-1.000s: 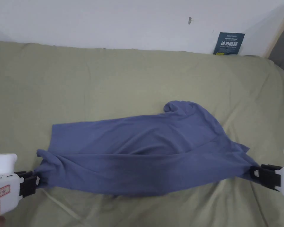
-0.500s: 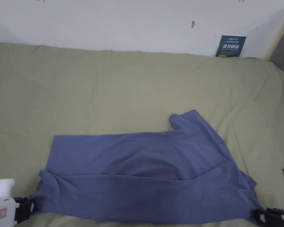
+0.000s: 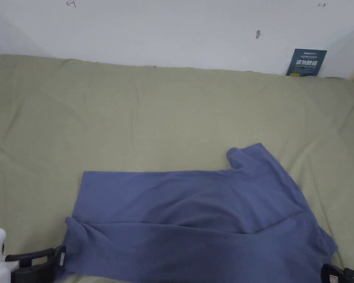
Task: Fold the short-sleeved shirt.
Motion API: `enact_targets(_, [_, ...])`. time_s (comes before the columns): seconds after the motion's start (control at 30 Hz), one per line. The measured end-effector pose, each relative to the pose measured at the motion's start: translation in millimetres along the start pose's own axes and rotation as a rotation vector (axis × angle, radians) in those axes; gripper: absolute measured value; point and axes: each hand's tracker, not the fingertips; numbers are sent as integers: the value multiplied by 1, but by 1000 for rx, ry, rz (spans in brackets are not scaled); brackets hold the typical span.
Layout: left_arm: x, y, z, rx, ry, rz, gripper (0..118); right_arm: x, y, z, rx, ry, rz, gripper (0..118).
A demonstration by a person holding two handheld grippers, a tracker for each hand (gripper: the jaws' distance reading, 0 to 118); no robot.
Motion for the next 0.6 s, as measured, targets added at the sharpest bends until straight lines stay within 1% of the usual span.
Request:
enact_targets(0.03, [2, 2, -3, 4, 0, -3, 90, -9, 1, -4, 16, 44, -10, 68])
enact_targets(0.07, [2, 5, -9, 3, 1, -3, 50, -14, 1, -7, 25, 46, -13, 26])
enact_targets(0.1, [-3, 14, -18, -8, -3, -3, 0, -20, 2, -12, 20, 29, -9, 0])
enact_targets(0.13, [-3, 19, -29, -33, 13, -9, 0, -27, 4, -20, 15, -5, 10, 0])
enact_targets(0.17, [-3, 23, -40, -48, 68, -10, 0, -32, 5, -25, 25, 3, 15, 0])
enact_targets(0.2, [-8, 33, -49, -32, 39, -25, 0, -33, 7, -30, 14, 57, 17, 0])
enact_targets(0.23, [-18, 49, -68, -68, 6, -12, 0, -37, 8, -36, 3, 90, 4, 0])
enact_targets(0.27, [-22, 59, -84, -65, 26, -2, 0, -40, 9, -41, 6, 73, 2, 0])
enact_targets(0.43, [-48, 120, -178, -97, 37, -18, 0, -47, 14, -72, -32, 71, 20, 0])
enact_targets(0.47, [-51, 130, -199, -119, 22, -31, 1, -46, 14, -76, -39, 69, 19, 0])
enact_targets(0.5, [-52, 137, -217, -138, 17, -45, 33, -45, 14, -80, -46, 66, 17, 0])
enact_targets(0.53, [-53, 143, -235, -171, 12, -61, 81, -44, 14, -84, -54, 61, 11, 0])
enact_targets(0.57, [-55, 146, -253, -222, 12, -73, 117, -44, 18, -87, -62, 55, 7, 0])
enact_targets(0.6, [-55, 146, -254, -181, -31, -88, 114, -43, 18, -90, -67, 50, 3, 0])
